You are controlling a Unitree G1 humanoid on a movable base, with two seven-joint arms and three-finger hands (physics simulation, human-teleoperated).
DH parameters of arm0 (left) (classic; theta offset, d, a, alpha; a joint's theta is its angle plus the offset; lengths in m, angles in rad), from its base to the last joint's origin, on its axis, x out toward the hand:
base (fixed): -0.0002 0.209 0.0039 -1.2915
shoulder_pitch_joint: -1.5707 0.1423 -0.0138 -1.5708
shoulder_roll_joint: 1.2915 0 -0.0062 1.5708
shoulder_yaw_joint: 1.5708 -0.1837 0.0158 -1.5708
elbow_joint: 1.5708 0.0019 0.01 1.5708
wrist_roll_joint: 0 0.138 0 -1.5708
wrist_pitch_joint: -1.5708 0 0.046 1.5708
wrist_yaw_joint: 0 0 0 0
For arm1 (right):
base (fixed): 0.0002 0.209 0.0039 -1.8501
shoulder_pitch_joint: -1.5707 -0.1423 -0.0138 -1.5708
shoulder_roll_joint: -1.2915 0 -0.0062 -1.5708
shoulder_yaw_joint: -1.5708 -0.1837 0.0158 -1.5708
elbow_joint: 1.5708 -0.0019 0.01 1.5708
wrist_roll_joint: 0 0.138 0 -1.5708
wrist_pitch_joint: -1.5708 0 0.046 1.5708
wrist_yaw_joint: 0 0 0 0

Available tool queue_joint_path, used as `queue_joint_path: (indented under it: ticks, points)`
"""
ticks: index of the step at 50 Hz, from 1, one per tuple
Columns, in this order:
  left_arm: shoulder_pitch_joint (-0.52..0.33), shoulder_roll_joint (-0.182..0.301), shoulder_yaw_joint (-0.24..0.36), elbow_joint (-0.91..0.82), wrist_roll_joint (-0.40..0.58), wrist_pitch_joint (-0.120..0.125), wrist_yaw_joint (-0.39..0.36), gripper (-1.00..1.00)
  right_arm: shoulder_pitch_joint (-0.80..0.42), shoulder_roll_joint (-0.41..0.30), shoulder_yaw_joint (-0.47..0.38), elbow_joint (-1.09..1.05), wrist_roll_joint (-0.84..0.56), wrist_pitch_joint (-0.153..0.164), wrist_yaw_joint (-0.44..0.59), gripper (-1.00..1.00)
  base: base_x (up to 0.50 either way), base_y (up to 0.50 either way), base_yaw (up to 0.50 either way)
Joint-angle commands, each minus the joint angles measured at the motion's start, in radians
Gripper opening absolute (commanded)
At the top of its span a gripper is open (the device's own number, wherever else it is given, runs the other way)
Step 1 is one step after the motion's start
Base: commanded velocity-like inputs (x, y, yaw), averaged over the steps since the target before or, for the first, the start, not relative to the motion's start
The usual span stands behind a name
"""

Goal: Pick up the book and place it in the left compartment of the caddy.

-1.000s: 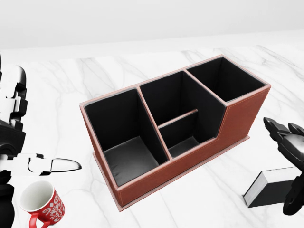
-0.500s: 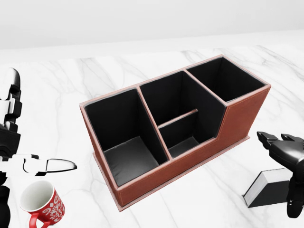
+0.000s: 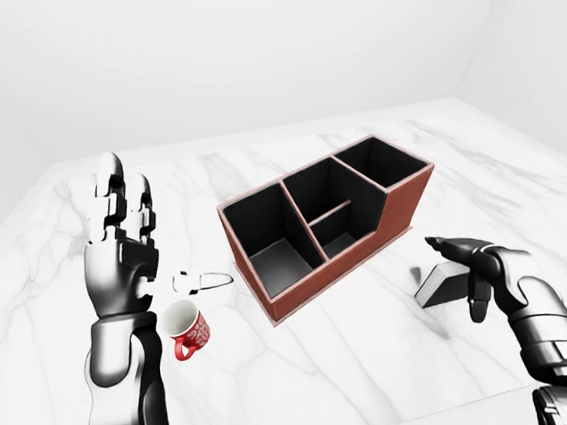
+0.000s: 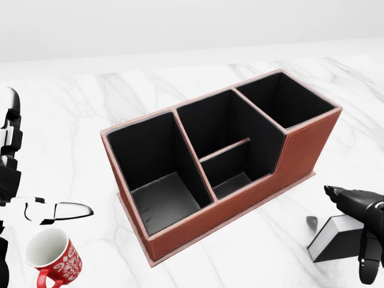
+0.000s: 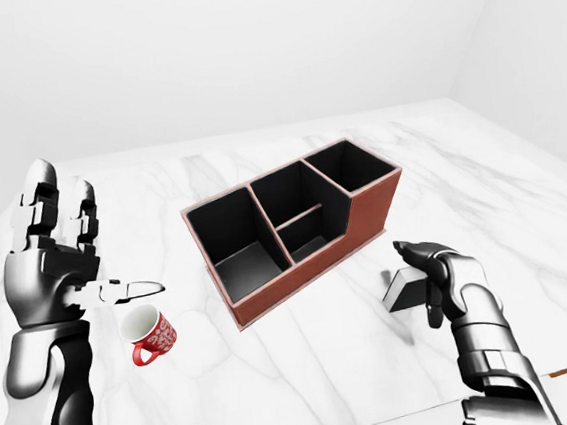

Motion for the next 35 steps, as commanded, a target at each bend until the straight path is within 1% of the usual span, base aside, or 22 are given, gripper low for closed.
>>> queue_joint_path:
  ticks: [1,4,13,14,15,16,21,30,34,35]
  points:
    - [0.004,-0.001,0.002,0.001,0.001,0.0,0.0,1.0,-0.053,-0.016,0.039,0.178,0.01,0.023,-0.061,1.0,0.0,0.0,0.0]
    - [0.003,-0.001,0.001,0.005,0.002,0.0,0.0,1.0,-0.07,-0.018,0.054,0.239,0.016,0.02,-0.096,1.0,0.0,0.0,0.0]
    - [0.002,-0.001,-0.005,0.0,0.008,0.0,0.001,1.0,-0.097,-0.028,0.081,0.342,0.039,0.016,-0.155,1.0,0.0,0.0,0.0]
    - [0.004,-0.002,-0.006,-0.001,0.01,0.0,0.001,1.0,-0.098,-0.028,0.081,0.346,0.044,0.018,-0.157,0.11,0.0,0.0,0.0]
    - [0.005,-0.003,-0.006,-0.003,0.01,0.0,0.001,1.0,-0.097,-0.029,0.082,0.346,0.046,0.019,-0.157,-0.2,0.0,0.0,0.0]
    - [0.007,-0.004,-0.007,-0.005,0.011,0.0,0.0,1.0,-0.093,-0.032,0.085,0.341,0.045,0.019,-0.155,-1.0,0.0,0.0,0.0]
    - [0.014,-0.006,-0.006,-0.011,0.012,0.0,-0.001,1.0,-0.082,-0.034,0.085,0.318,0.047,0.021,-0.141,-1.0,0.0,0.0,0.0]
    - [0.032,-0.012,-0.003,-0.025,0.011,0.0,-0.006,1.0,-0.083,-0.036,0.084,0.315,0.04,0.01,-0.136,-1.0,0.0,0.0,0.0]
    - [0.036,-0.014,0.001,-0.036,0.01,0.0,-0.006,1.0,-0.059,-0.032,0.069,0.225,0.047,0.018,-0.074,-1.0,0.0,0.0,0.0]
    - [0.037,-0.015,0.0,-0.038,0.01,0.0,-0.007,1.0,-0.044,-0.03,0.061,0.175,0.056,0.017,-0.027,-1.0,0.0,0.0,-0.01]
